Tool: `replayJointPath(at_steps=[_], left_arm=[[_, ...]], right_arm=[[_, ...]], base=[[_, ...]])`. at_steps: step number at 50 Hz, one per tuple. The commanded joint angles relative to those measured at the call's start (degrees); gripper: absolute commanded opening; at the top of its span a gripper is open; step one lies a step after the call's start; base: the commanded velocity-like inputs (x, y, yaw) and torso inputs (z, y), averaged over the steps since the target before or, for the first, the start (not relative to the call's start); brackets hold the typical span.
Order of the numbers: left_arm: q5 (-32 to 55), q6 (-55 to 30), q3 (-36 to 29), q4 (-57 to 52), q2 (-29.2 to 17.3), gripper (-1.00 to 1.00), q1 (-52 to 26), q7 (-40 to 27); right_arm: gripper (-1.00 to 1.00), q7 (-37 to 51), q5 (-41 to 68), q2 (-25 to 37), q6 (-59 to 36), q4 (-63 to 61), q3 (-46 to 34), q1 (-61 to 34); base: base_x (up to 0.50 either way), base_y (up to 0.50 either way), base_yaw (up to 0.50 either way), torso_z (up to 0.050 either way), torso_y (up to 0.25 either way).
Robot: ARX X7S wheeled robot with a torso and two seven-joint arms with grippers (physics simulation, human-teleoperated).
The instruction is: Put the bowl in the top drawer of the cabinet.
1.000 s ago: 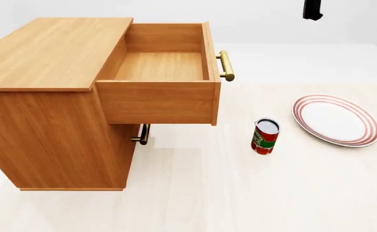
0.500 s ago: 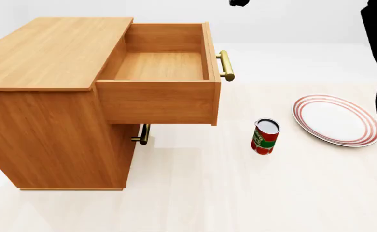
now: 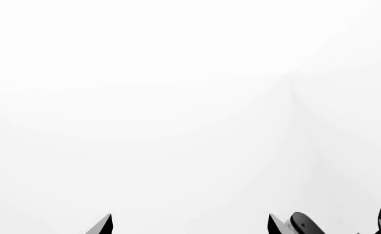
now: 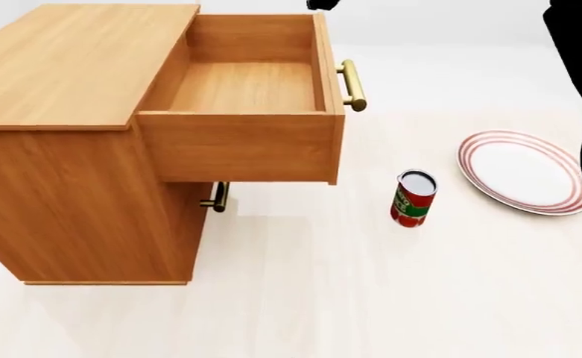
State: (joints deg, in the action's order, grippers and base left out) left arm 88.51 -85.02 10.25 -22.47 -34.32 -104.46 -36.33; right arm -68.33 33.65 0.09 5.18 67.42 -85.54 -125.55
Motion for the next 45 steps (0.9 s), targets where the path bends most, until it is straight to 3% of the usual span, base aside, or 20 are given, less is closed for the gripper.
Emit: replayJointPath(at_steps=[1,22,45], left_arm=[[2.2,0.8,-0.8,-0.6,-1.9,1.00,-1.4,-1.1],[-1.9,4.5,-2.5,-2.4,-2.9,1.00,0.1,2.6],[-1.0,6.3,-3.4,-2.2,-3.7,1.00,0.5,1.8]], right_arm=[[-1.00,1.1,2.9,-0.1,-0.2,-2.6,-0.6,-1.2],[-1.00,1.5,1.3,-0.1,-0.4,-3.6,-1.0,-1.0],[-1.00,0.1,0.7,-0.1,-1.0,-5.5,-1.5,0.0]], base=[[0.00,0.00,0.00,0.000,-0.113],[0.00,0.00,0.00,0.000,-0.114],[0.00,0.00,0.00,0.000,-0.114]])
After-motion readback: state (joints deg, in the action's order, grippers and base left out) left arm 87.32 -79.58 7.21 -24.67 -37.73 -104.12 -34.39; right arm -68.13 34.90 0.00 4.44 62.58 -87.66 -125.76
